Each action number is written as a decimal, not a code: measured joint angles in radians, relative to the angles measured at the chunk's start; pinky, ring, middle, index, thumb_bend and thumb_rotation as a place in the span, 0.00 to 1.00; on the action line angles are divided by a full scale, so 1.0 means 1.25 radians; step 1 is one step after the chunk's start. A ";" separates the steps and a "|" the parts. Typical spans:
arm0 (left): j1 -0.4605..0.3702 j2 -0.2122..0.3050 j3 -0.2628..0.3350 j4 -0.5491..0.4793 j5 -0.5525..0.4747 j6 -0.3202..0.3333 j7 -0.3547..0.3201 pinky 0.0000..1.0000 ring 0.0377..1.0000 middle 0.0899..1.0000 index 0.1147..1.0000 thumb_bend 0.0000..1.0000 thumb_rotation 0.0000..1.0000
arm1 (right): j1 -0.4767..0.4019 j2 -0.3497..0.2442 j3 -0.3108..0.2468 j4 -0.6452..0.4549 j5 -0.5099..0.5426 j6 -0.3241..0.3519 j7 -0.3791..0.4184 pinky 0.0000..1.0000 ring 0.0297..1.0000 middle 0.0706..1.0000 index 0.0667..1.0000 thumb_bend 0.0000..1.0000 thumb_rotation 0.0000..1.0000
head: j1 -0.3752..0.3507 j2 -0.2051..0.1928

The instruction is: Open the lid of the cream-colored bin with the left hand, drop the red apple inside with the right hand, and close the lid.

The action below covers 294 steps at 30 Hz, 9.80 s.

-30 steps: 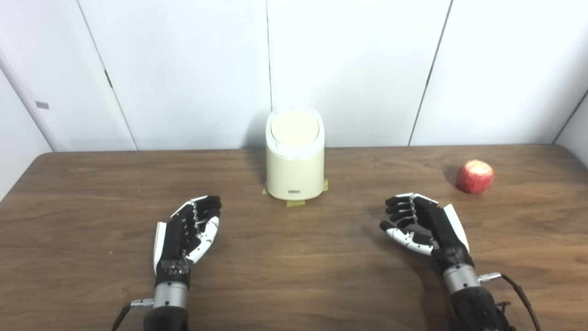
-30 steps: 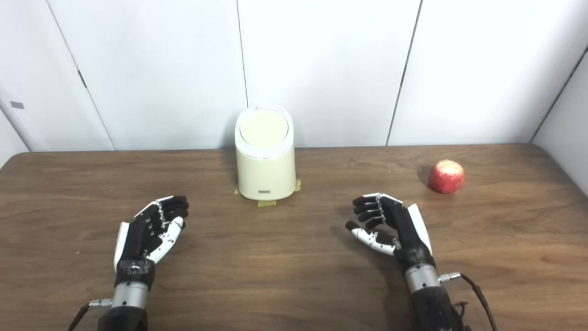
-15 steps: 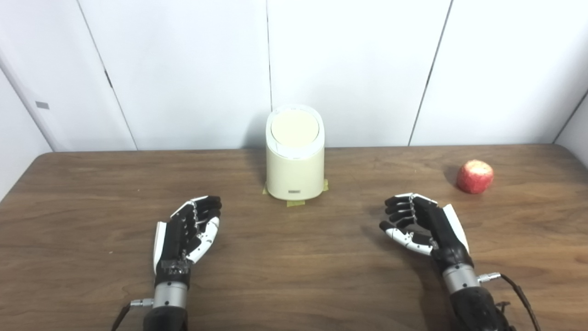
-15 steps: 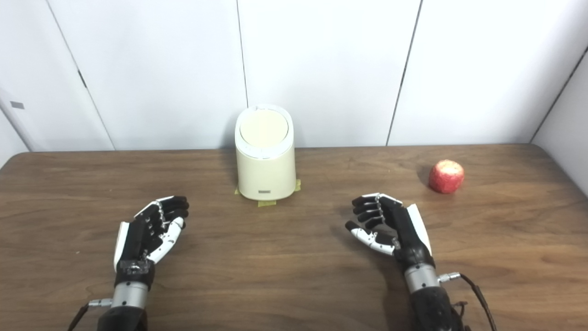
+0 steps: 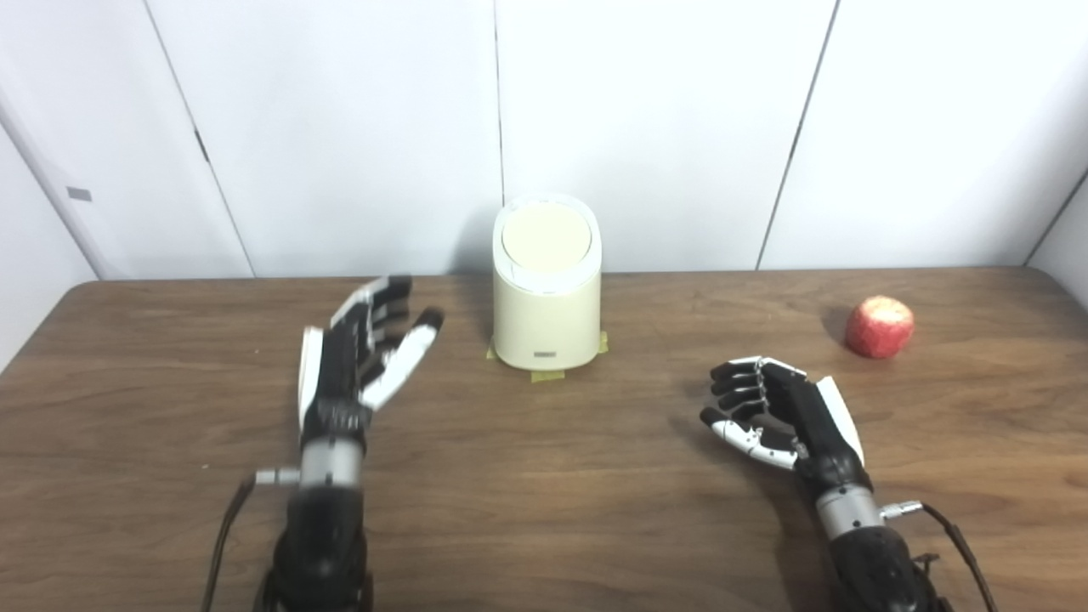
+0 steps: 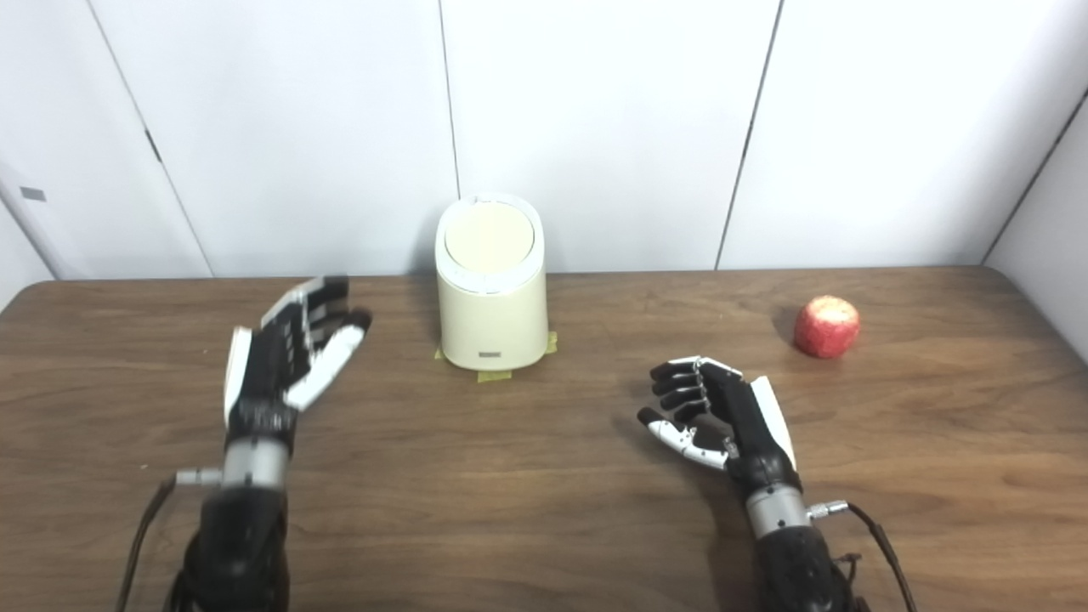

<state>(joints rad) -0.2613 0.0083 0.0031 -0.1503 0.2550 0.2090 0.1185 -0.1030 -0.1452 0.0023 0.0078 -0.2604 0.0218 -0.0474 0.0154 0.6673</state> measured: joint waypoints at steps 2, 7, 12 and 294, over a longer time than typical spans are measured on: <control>-0.023 -0.001 -0.006 0.000 0.005 0.023 -0.002 0.78 0.88 0.91 0.90 0.90 0.54 | -0.001 0.002 0.000 0.000 0.002 0.006 0.000 0.49 0.55 0.56 0.56 0.29 0.03 | -0.002 -0.002; -0.066 -0.001 -0.026 0.009 0.024 0.058 -0.008 0.84 0.94 0.97 0.98 0.94 0.58 | -0.001 0.002 0.001 0.002 0.002 0.001 -0.003 0.48 0.54 0.55 0.55 0.28 0.03 | -0.005 -0.006; -0.134 0.030 -0.064 0.014 0.030 0.162 -0.076 0.93 1.00 1.00 1.00 0.99 0.56 | -0.002 0.001 0.006 0.003 -0.003 -0.001 -0.007 0.48 0.54 0.55 0.55 0.28 0.01 | -0.006 -0.007; 0.232 0.057 0.030 -0.017 -0.165 -0.302 -0.112 0.75 0.75 0.73 0.69 0.26 0.86 | -0.452 -0.456 0.207 0.262 -0.414 0.205 0.433 0.51 0.64 0.73 0.76 0.99 0.20 | -0.022 -0.011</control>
<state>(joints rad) 0.0290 0.0793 0.0410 -0.1720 0.0491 -0.1686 -0.0209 -0.6676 -0.7149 0.2608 0.3352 -0.7784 0.2784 0.4943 -0.0123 0.6535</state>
